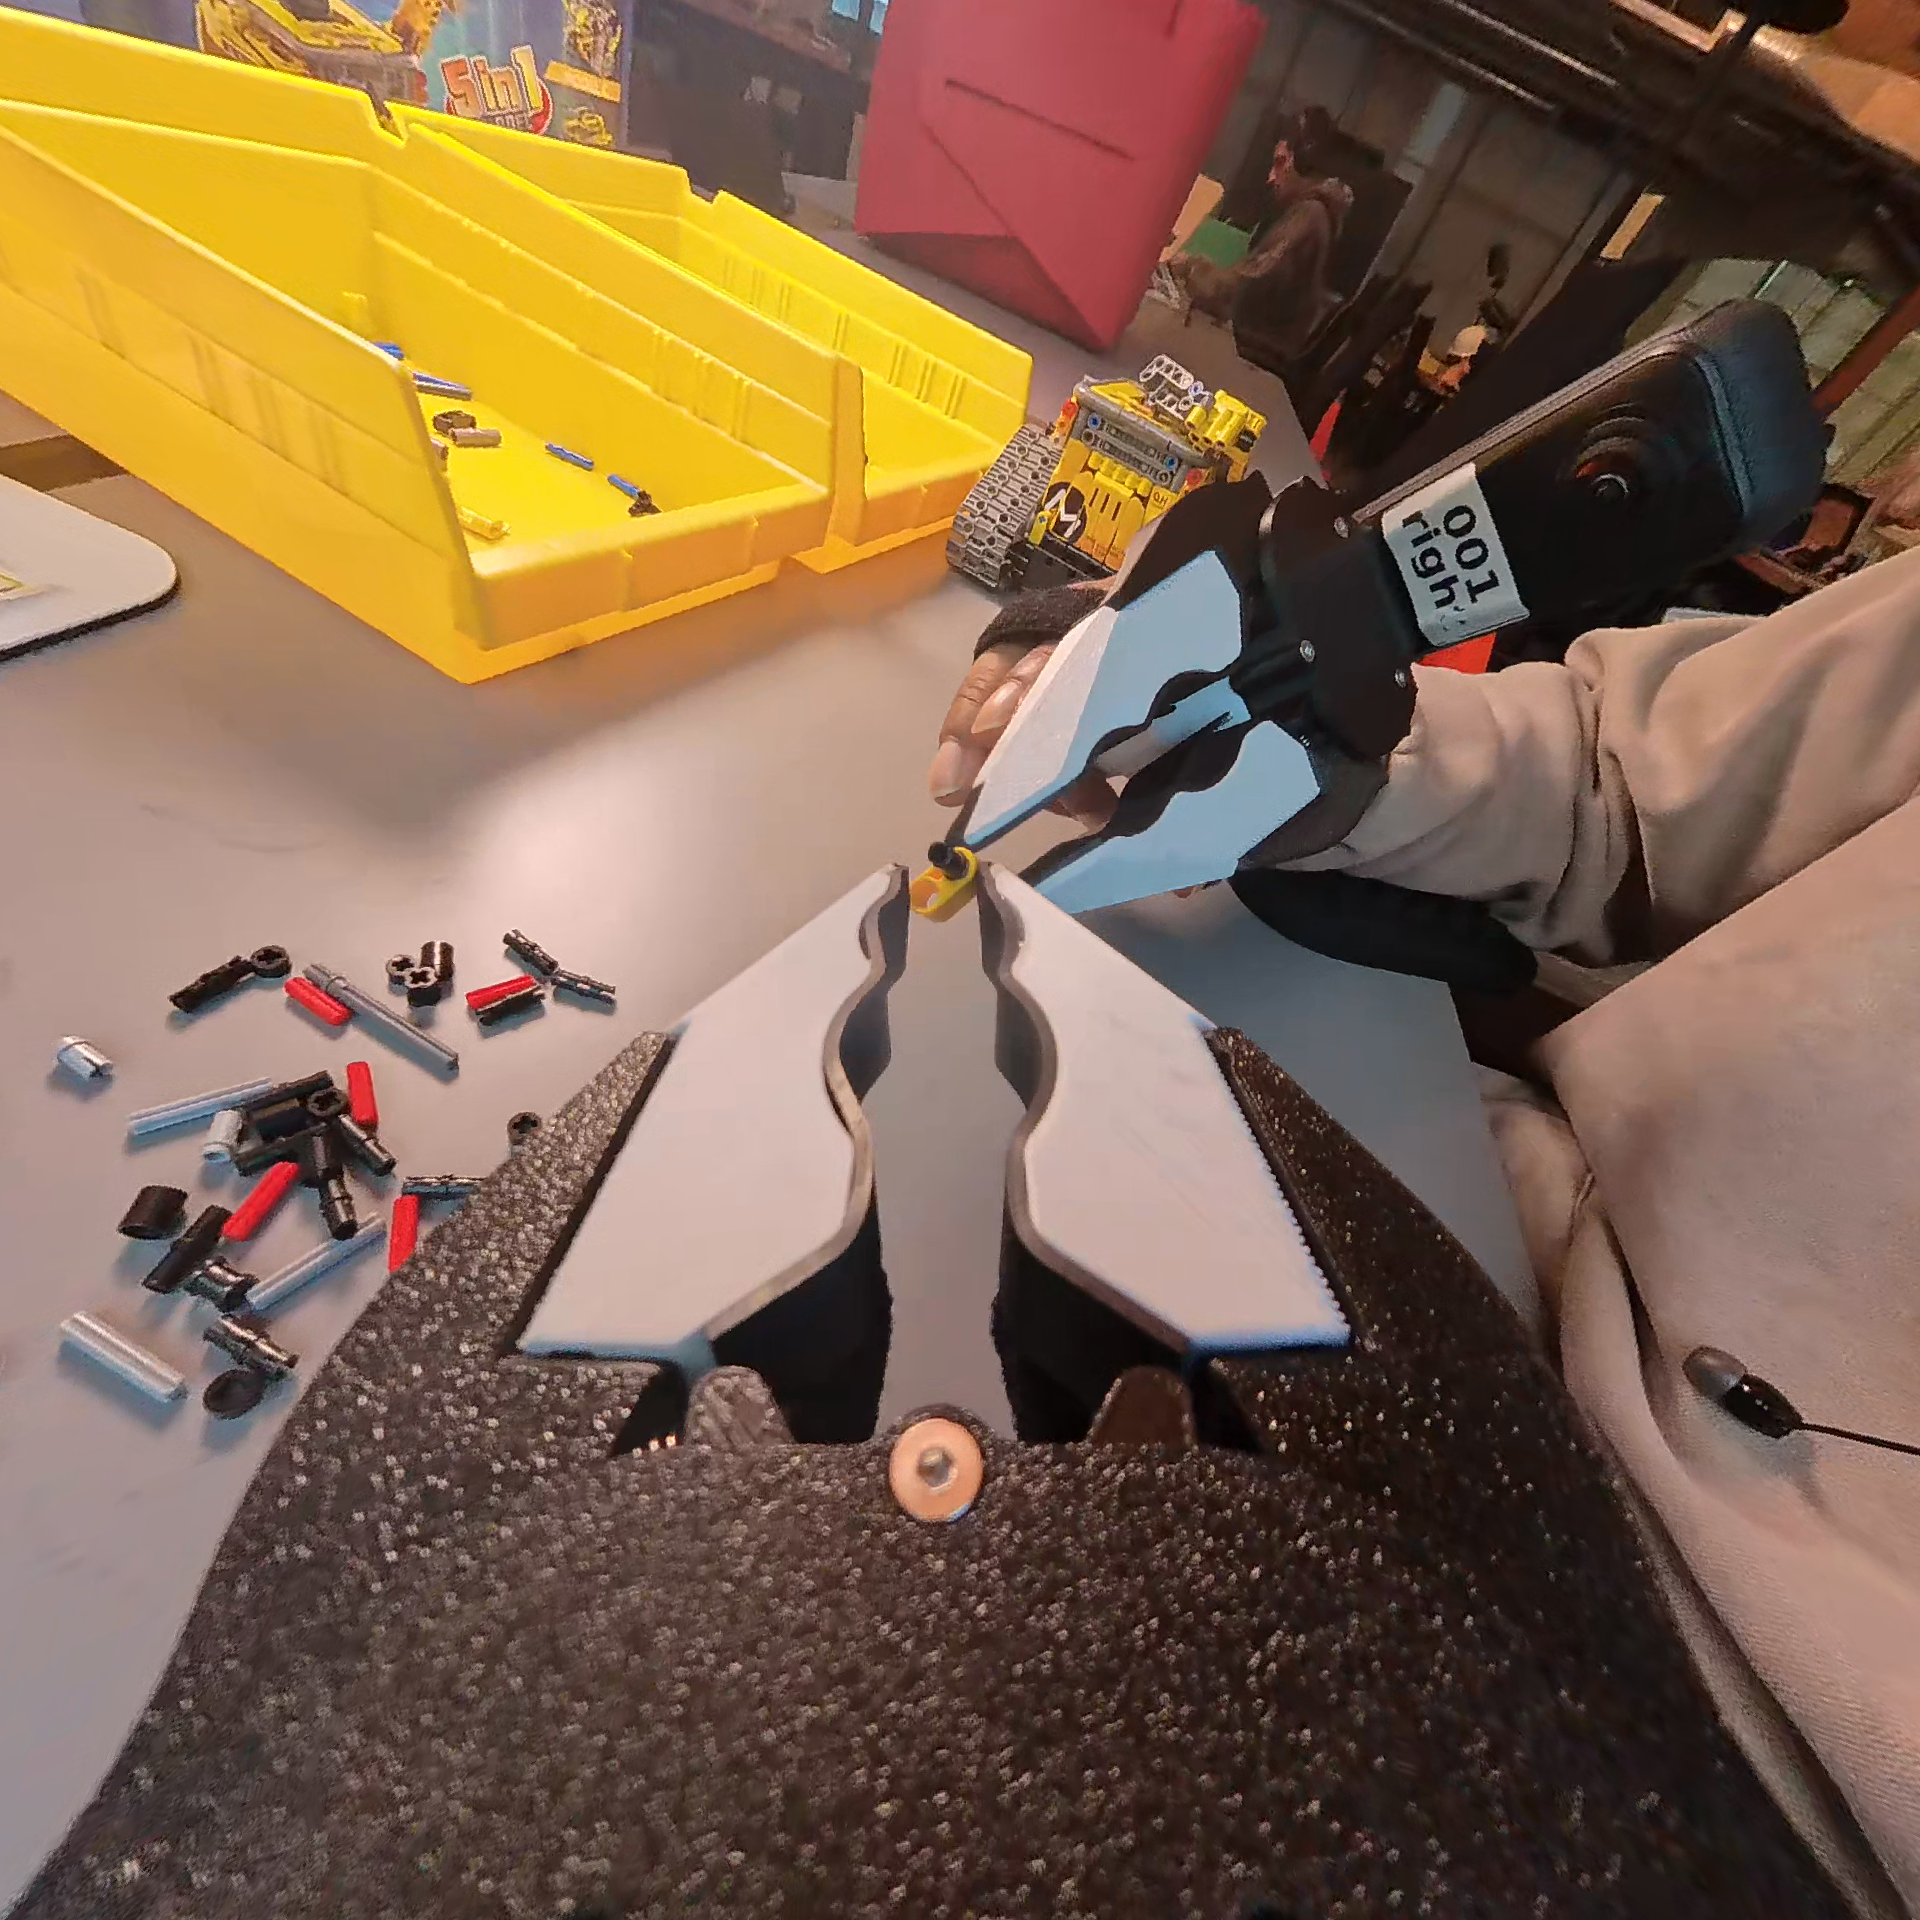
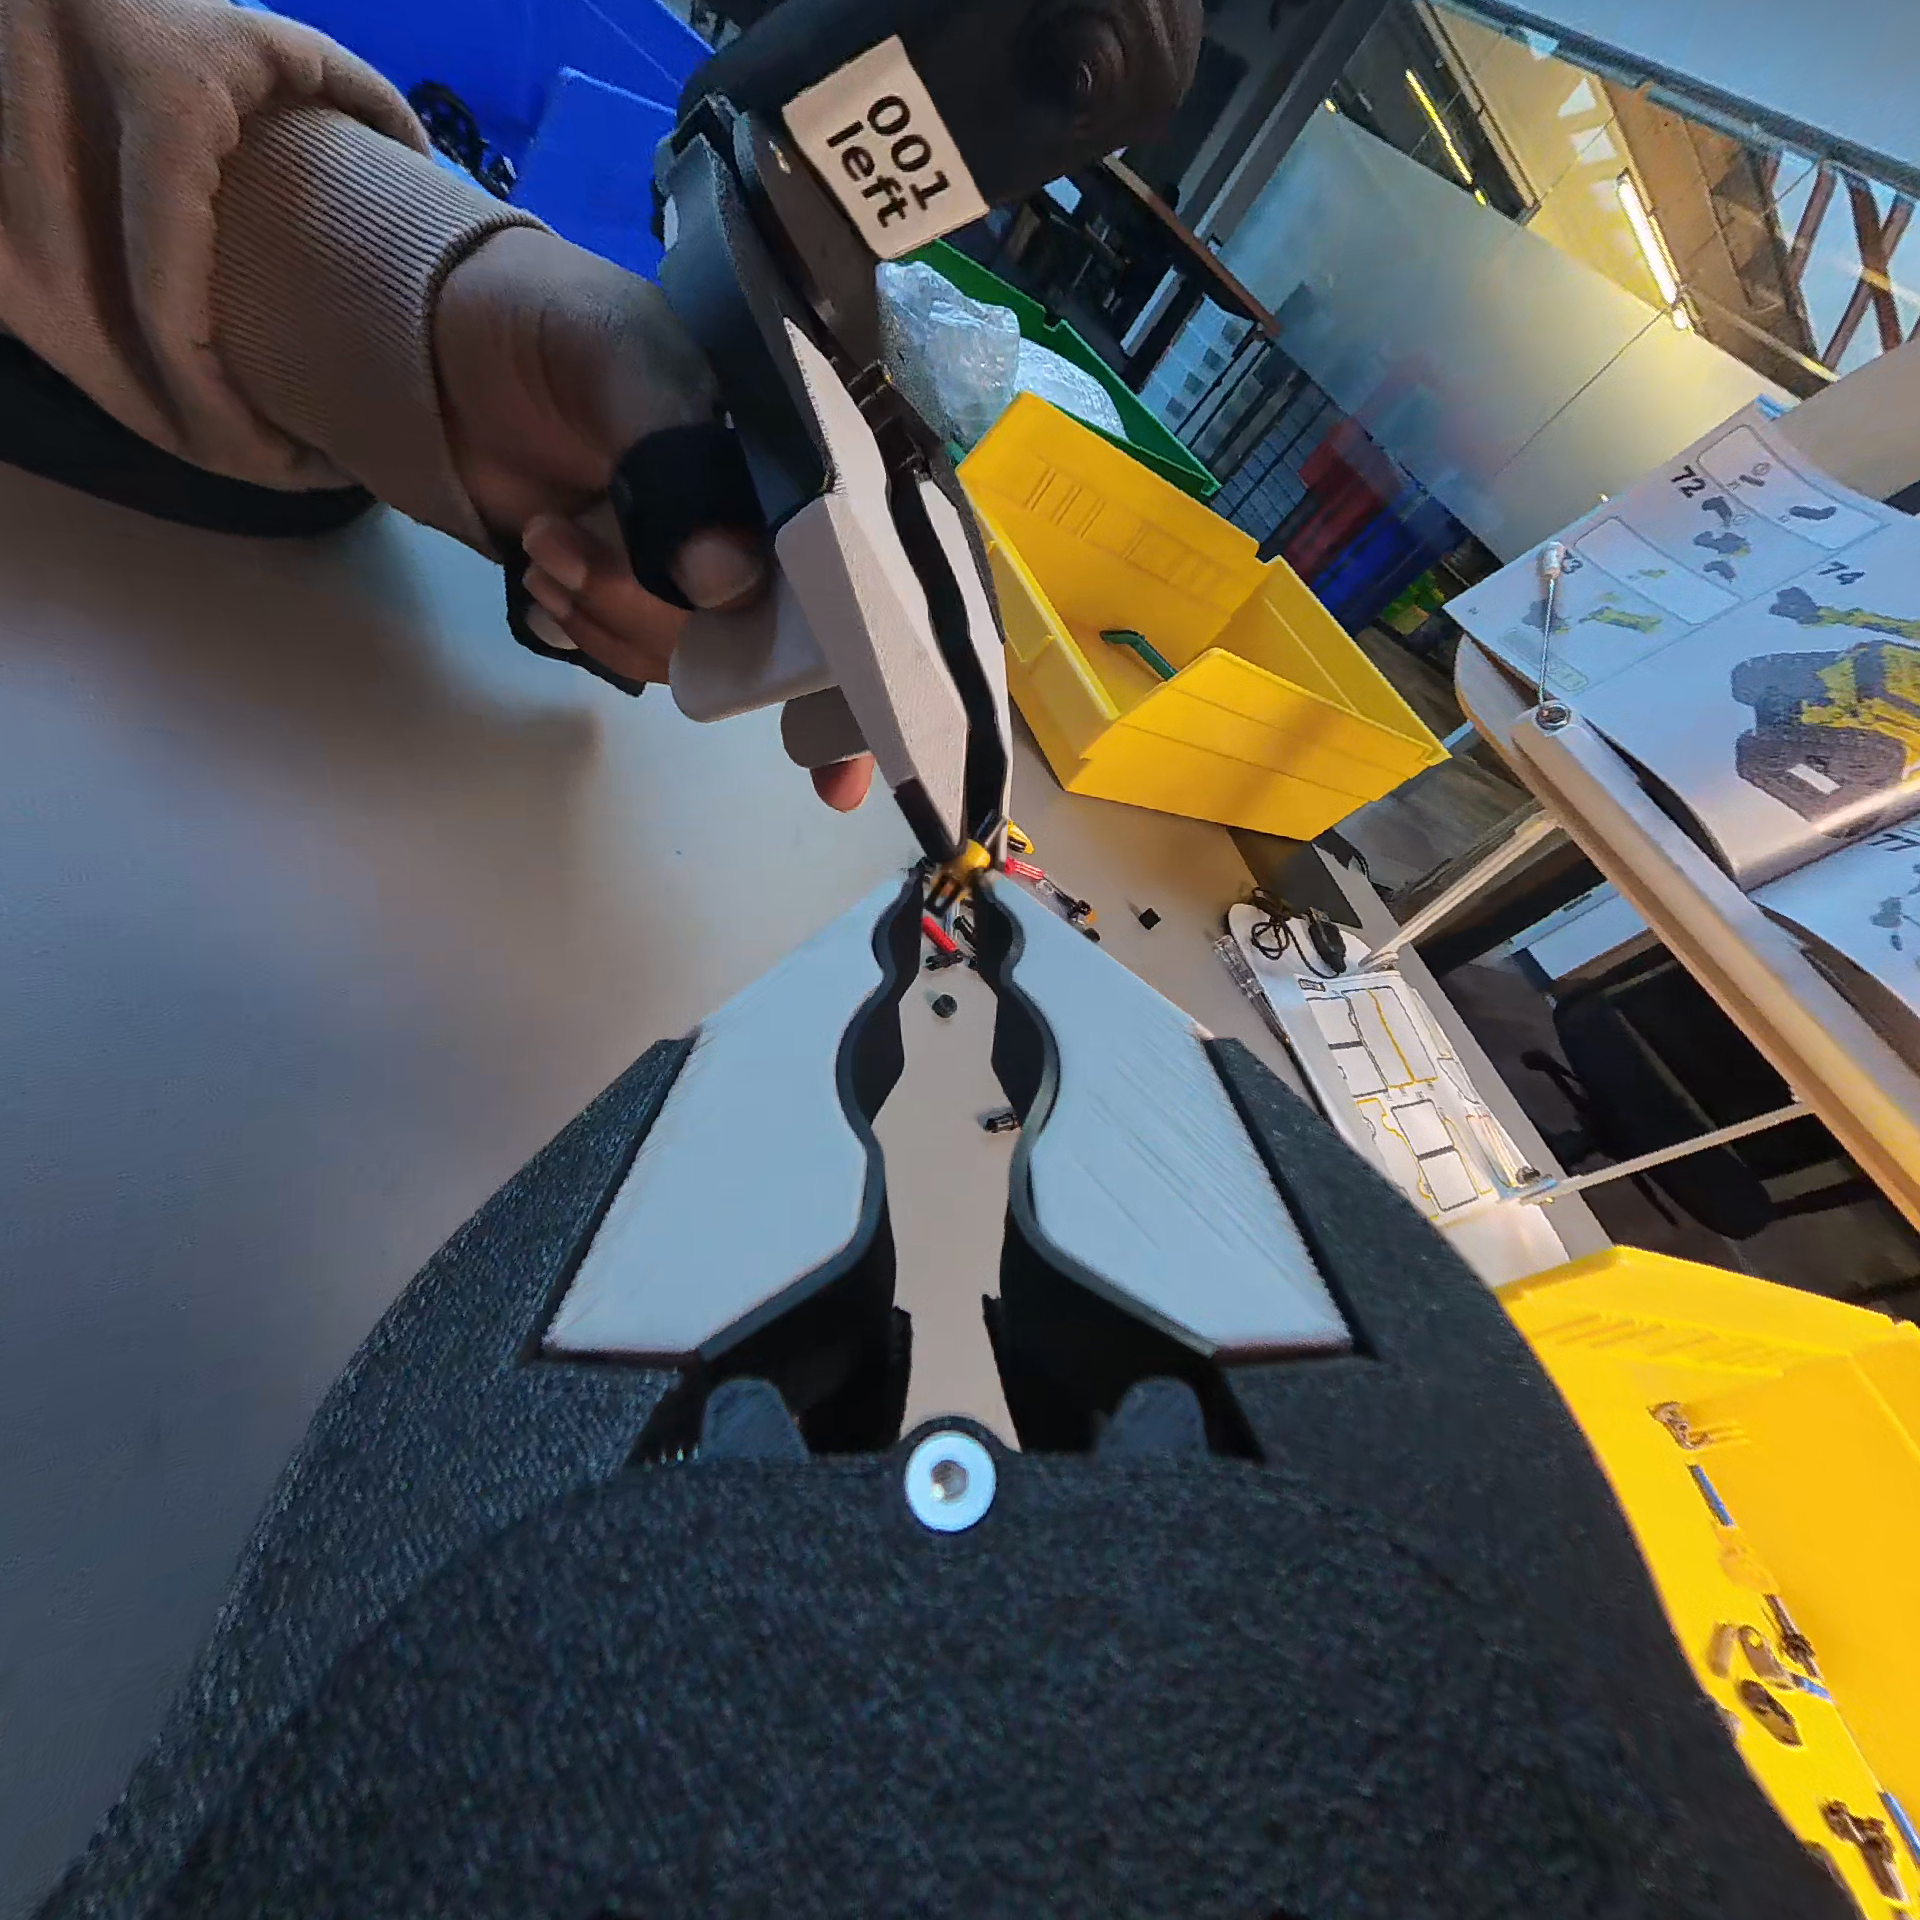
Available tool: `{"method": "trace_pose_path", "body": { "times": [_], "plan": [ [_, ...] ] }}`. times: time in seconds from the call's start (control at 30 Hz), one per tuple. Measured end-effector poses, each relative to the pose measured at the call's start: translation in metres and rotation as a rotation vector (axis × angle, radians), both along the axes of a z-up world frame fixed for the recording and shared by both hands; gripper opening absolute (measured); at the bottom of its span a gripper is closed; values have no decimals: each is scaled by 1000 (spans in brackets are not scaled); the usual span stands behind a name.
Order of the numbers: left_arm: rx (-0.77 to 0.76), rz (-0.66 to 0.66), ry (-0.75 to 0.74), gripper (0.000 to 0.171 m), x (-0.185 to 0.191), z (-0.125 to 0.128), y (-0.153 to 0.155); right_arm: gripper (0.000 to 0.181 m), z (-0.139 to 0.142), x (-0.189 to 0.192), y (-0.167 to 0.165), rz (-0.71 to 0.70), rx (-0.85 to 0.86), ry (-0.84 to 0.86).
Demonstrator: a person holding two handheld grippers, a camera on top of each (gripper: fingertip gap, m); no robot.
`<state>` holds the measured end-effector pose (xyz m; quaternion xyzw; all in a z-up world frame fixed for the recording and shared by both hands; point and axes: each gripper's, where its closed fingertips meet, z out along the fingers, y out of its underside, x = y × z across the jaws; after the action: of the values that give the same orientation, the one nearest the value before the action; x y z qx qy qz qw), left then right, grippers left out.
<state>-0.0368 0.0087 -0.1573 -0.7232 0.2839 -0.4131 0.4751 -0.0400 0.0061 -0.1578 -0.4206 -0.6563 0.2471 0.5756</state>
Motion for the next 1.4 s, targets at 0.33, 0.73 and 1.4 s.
{"method": "trace_pose_path", "body": {
  "times": [0.33, 0.73, 1.4],
  "plan": [
    [-149, -119, -301, 12, 4, 20, -11, 7, 17, 5, -14, 117, -154, 95],
    [-45, 47, 41, 0, -27, -10, 9, 0, 3, 8, -9, 108, -164, 17],
    [10, 82, 494, 17, -34, -74, 15, 43, -83, 69, 87, -341, -453, -450]
  ]
}}
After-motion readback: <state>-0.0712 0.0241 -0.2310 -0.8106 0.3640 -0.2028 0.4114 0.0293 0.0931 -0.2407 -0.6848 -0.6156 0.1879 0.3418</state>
